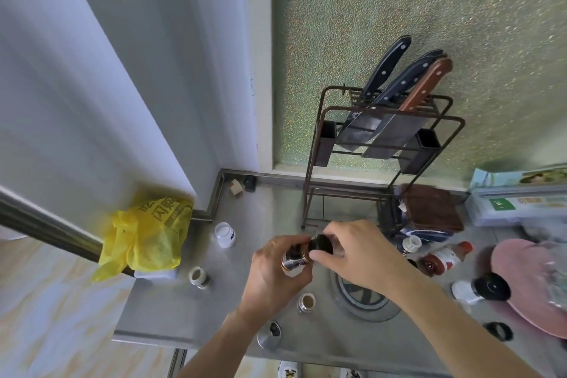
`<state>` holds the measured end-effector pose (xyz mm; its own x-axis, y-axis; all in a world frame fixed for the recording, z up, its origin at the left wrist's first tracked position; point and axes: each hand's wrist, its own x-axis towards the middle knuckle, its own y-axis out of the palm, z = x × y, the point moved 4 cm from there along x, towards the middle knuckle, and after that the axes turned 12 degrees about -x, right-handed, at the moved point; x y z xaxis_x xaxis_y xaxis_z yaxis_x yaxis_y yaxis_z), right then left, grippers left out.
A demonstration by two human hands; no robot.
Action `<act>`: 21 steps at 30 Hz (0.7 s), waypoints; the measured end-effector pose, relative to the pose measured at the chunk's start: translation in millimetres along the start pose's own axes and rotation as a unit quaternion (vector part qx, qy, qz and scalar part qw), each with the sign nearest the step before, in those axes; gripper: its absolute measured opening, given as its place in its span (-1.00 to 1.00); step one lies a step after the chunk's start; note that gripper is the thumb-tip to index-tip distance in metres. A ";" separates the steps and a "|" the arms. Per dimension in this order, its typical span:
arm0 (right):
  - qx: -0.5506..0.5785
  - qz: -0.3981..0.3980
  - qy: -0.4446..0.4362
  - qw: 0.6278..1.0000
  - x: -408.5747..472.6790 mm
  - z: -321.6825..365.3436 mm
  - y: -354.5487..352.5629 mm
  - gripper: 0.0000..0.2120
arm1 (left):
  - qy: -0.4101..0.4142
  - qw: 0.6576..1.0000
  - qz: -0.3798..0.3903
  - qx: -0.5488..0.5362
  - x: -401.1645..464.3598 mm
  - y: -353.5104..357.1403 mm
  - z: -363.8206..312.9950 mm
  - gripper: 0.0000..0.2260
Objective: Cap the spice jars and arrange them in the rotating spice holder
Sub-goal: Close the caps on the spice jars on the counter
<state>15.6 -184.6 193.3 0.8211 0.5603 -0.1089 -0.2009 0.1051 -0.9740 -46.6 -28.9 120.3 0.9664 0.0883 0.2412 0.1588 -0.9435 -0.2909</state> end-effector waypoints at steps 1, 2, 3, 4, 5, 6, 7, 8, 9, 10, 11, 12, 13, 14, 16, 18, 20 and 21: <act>0.007 0.010 -0.007 1.000 -3.2 1.1 0.1 -0.52 | 0.000 1.000 0.004 0.001 -2.0 0.5 0.3 -0.57; 0.023 0.022 -0.016 0.999 -6.0 1.4 -0.6 -0.51 | 0.001 1.000 0.005 0.001 -3.5 0.9 0.4 -0.56; 0.042 0.030 -0.024 0.998 -7.9 0.4 -0.1 -0.53 | 0.002 1.000 0.005 0.002 -4.4 1.1 0.2 -0.56; 0.055 0.035 -0.026 0.998 -9.7 0.7 -1.5 -0.59 | 0.004 1.000 0.004 0.002 -5.3 1.6 -0.5 -0.57; 0.061 0.034 -0.017 0.997 -10.8 0.1 -1.8 -0.68 | 0.006 1.000 0.003 0.002 -6.4 1.9 -1.3 -0.57; 0.053 0.034 0.006 0.998 -11.7 -0.7 -2.2 -0.76 | 0.010 1.000 0.003 0.001 -7.6 2.3 -2.4 -0.58; 0.040 0.023 0.027 0.999 -12.4 -1.6 -1.4 -0.71 | 0.013 1.000 0.003 0.001 -8.9 2.5 -3.4 -0.58; 0.023 0.014 0.039 0.999 -14.3 -0.7 -2.0 -0.60 | 0.015 1.000 0.006 0.001 -10.2 3.0 -4.4 -0.58; 0.016 0.012 0.040 0.999 -16.7 -0.6 -1.0 -0.52 | 0.018 1.000 0.008 0.004 -11.5 3.7 -5.1 -0.58; 0.028 0.018 0.040 0.999 -19.9 -0.4 -0.4 -0.52 | 0.020 1.000 0.009 0.007 -12.5 3.9 -5.5 -0.57; 0.056 0.025 0.035 0.998 -22.3 -2.0 1.9 -0.56 | 0.022 1.000 0.007 0.012 -13.4 3.9 -6.0 -0.56; 0.079 0.039 0.030 0.996 -24.7 -1.9 0.8 -0.60 | 0.022 1.000 0.005 0.014 -14.2 3.9 -6.6 -0.56; 0.085 0.040 0.022 0.995 -26.5 -2.6 0.9 -0.64 | 0.023 1.000 0.004 0.015 -15.4 4.0 -7.4 -0.56; 0.063 0.045 0.030 0.997 -28.1 -1.8 0.0 -0.69 | 0.023 1.000 0.004 0.015 -17.0 4.4 -8.0 -0.57; 0.018 0.033 0.052 0.998 -29.0 -2.0 -1.6 -0.57 | 0.027 1.000 0.003 0.014 -19.5 4.8 -8.3 -0.58; 0.017 0.032 0.053 0.998 -30.4 -2.6 -0.1 -0.52 | 0.027 1.000 0.005 0.013 -21.1 5.2 -8.7 -0.58; 0.044 0.046 0.039 0.997 -31.7 -1.5 -0.7 -0.59 | 0.022 1.000 0.006 0.020 -21.4 5.6 -9.8 -0.58; 0.026 0.042 0.036 0.998 -31.6 -2.0 1.0 -0.66 | 0.024 0.999 0.008 0.024 -21.7 5.7 -9.3 -0.58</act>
<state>-9.5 -203.9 195.3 0.8362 0.5085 -0.2053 -0.2965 0.1043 -0.9493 -68.5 -39.2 122.0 0.9582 0.0563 0.2804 0.1538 -0.9280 -0.3394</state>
